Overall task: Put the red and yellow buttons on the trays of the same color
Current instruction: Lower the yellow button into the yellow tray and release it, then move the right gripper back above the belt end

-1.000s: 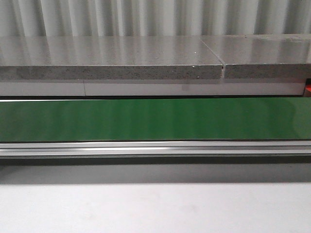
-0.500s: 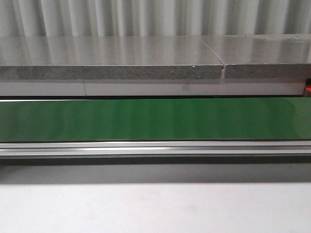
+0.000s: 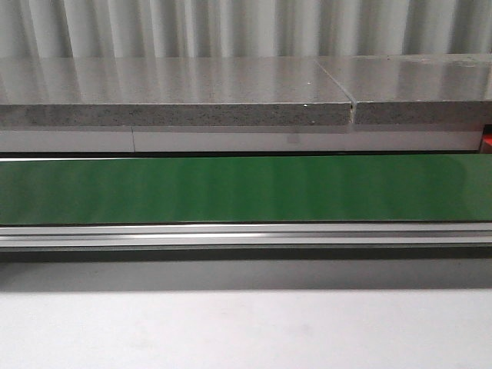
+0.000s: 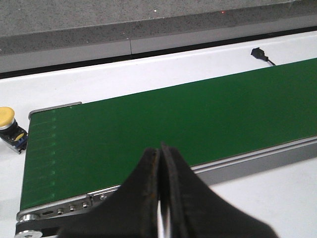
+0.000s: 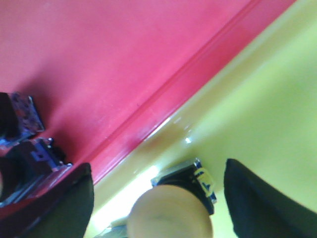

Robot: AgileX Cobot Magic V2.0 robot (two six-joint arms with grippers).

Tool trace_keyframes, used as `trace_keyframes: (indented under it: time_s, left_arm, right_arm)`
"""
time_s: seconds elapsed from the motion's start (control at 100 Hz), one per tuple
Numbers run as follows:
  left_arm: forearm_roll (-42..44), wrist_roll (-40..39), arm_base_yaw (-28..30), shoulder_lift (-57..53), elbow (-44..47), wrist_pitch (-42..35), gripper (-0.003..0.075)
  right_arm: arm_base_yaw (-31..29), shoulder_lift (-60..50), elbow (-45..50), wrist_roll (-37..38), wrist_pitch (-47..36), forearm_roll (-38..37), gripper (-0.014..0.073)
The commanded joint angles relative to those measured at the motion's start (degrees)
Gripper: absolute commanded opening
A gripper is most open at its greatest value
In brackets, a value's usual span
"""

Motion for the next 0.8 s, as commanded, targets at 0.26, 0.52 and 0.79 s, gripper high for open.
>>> trace_keyframes:
  time_s: [0.26, 0.52, 0.79]
  left_arm:
    - [-0.55, -0.1, -0.4, 0.23, -1.46, -3.88, -0.002]
    - [-0.55, -0.1, -0.4, 0.23, -1.46, -3.88, -0.002]
    - [-0.55, -0.1, -0.4, 0.23, -1.46, -3.88, -0.002]
  right_arm:
    - [2.01, -13.26, -1.33, -2.39, -1.1, 0.0, 0.0402]
    - [10.2, -19.65, -1.33, -3.42, 1.44, -0.69, 0.0014]
    - [22.66, -23.8, -1.33, -3.42, 2.56, -2.88, -0.0072]
